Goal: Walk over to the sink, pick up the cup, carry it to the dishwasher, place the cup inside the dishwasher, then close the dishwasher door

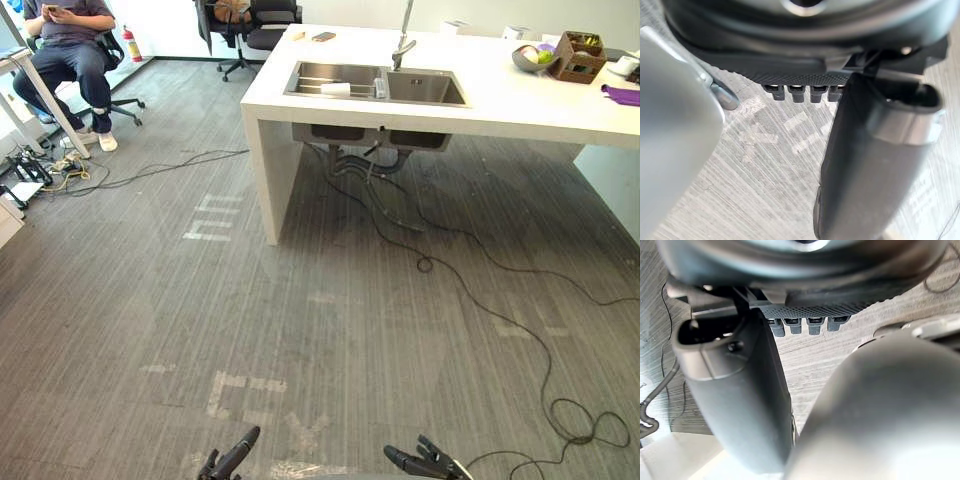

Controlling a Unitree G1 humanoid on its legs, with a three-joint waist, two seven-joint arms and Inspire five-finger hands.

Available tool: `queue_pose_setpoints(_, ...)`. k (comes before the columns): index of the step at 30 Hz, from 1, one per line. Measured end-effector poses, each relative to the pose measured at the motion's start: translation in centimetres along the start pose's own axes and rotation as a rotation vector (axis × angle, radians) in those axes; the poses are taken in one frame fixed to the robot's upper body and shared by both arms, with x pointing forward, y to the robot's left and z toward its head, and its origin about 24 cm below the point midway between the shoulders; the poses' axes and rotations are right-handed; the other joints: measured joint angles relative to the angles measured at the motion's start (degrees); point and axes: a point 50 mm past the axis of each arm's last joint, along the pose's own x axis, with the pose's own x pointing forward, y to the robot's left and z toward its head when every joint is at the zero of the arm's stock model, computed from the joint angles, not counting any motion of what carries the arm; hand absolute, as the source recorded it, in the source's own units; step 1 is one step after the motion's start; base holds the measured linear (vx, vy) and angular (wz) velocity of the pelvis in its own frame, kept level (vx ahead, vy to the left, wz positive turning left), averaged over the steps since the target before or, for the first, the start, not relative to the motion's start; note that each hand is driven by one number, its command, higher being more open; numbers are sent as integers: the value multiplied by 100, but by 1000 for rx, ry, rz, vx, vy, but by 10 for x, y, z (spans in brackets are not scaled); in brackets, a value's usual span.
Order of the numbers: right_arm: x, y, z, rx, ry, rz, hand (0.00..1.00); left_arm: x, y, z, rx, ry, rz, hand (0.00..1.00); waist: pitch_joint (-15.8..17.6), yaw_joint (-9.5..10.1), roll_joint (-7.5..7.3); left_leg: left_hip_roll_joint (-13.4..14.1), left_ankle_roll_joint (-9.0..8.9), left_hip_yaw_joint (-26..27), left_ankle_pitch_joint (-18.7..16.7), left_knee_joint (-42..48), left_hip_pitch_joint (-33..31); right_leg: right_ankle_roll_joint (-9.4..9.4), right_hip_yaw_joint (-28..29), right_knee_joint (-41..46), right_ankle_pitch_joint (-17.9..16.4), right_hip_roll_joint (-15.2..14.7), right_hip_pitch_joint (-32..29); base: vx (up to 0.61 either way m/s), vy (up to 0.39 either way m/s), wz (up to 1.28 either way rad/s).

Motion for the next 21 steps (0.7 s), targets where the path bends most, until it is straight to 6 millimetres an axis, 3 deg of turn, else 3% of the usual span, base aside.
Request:
queue_pose_setpoints(5,-1,2,-2,89,-36,39,100,0,-1,0,-6,1,-11,100,57,-7,-13,-56,3,-103,16,-1,40,-32,-94,293,-151,-81,-42,-36,-8,11)
queue_pose_setpoints(6,-1,4,-1,111,-57,52,100,0,0,0,-12,6,-10,100,108,-20,-46,-107,13,-127,4,2,69,13,-141,706,-380,-177,-189,-53,9,26)
queue_pose_setpoints(8,-2,4,-1,130,-83,63,100,0,1,-1,-41,19,-5,100,128,-28,-67,-244,189,-147,-97,54,85,218,-231,1567,-829,-445,-476,-38,28,34)
queue_pose_setpoints(9,-3,2,3,144,-117,56,100,0,1,-3,-64,32,1,100,164,-25,-41,-319,337,-151,-164,136,83,342,-225,2399,-964,-633,-825,-25,70,22)
queue_pose_setpoints(10,-1,2,12,148,-160,63,100,-1,3,-5,-80,41,12,100,219,-15,-36,-378,440,-139,-193,218,87,280,-202,3545,-941,-831,-1325,-23,93,15)
queue_pose_setpoints(12,0,4,18,154,-202,93,100,-2,10,-4,-86,48,41,100,320,-30,-123,-485,580,-215,-268,320,221,112,-60,4663,-948,-999,-1841,22,68,14)
queue_pose_setpoints(13,0,5,17,161,-202,97,100,-3,12,-6,-91,55,54,100,320,-25,-120,-465,611,-268,-334,410,254,153,71,4718,-1054,-928,-1903,94,27,32)
queue_pose_setpoints(16,1,11,16,173,-203,104,100,-2,12,-6,-102,101,69,100,332,-40,-56,-290,584,-462,-595,700,213,123,117,3568,-1153,-620,-1934,146,-10,30)
queue_pose_setpoints(17,2,12,17,170,-202,113,100,-1,12,-6,-77,135,83,100,369,-38,-41,-155,524,-468,-761,807,211,100,75,3006,-1059,-467,-2086,233,-65,7)
queue_pose_setpoints(21,-2,7,10,173,-182,100,100,0,13,-6,-58,198,115,100,434,-48,43,214,328,-457,-1338,1169,351,94,84,2234,-438,-206,-2579,335,-117,-5)
